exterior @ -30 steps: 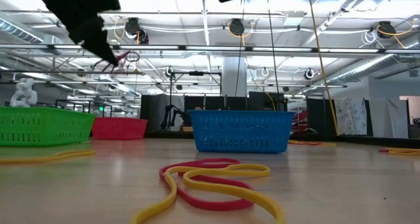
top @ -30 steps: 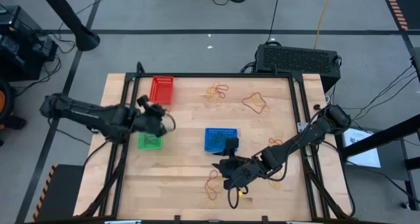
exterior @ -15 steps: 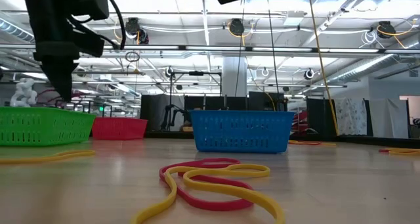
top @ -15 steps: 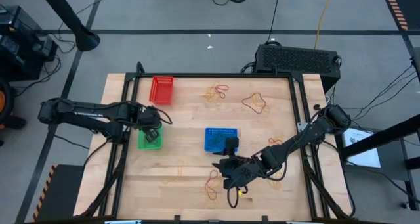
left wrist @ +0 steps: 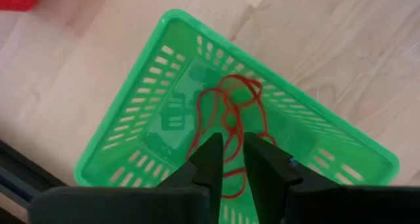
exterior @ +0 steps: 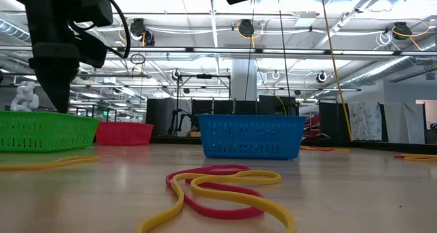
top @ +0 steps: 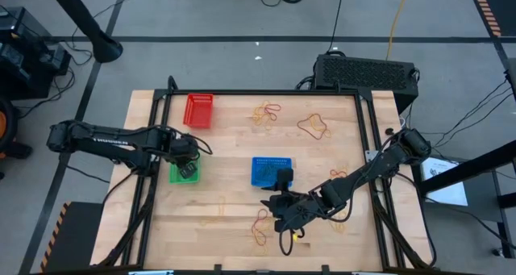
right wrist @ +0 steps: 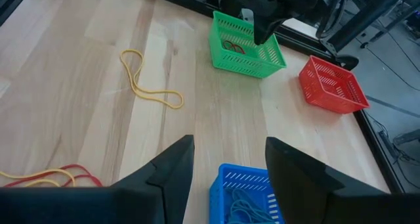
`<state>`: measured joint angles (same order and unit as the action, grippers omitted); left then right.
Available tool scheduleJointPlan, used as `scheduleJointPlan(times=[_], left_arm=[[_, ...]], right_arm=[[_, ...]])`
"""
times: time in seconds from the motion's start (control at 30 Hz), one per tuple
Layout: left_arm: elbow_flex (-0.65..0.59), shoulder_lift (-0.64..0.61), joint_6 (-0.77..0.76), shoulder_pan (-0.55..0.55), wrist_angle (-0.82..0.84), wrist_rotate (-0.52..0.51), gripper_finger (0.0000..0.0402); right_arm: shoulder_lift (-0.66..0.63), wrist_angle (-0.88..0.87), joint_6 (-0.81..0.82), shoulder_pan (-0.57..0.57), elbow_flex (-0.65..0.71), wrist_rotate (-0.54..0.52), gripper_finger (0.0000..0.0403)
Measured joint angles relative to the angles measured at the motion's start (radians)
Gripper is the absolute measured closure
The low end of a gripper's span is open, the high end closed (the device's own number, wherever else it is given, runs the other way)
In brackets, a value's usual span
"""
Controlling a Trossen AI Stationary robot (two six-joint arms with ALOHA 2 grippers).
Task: Sort rubber bands into baskets
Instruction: Put the red rubber band into the green bin
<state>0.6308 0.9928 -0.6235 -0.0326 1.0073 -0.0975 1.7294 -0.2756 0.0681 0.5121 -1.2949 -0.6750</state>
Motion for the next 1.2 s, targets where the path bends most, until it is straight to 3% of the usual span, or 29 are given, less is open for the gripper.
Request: scheduleJointPlan(times=[0.2,0.6,0.77,0.87,0.97,1.2], left_arm=[[0.0,0.0,0.0,0.0,0.0,-0.001,0.0302],[0.0,0.0,0.001,0.0,-0.032,-0.01,0.0299],[0.001,0.0,0.036,0.042,-0.184,-0.177,0.0299],[0.001,0.0,0.09,0.076,-0.3,-0.258,0.0299],[0.001,0.0,0.153,0.111,-0.421,-0.311,0.0299],[0.001,0.0,0.242,0.218,-0.624,-0.329,0.0299]], right_arm=[[0.0,-0.006,-0.001,0.0,0.0,0.0,0.0222],[0.0,0.026,-0.076,-0.003,0.0,-0.005,0.0222],[0.0,0.059,-0.013,-0.007,0.0,-0.01,0.0222],[0.0,0.024,0.007,-0.028,0.0,-0.077,0.0222],[-0.025,-0.052,0.09,-0.09,0.002,-0.087,0.0223],[-0.101,-0.41,0.304,-0.411,0.001,0.181,0.0242]])
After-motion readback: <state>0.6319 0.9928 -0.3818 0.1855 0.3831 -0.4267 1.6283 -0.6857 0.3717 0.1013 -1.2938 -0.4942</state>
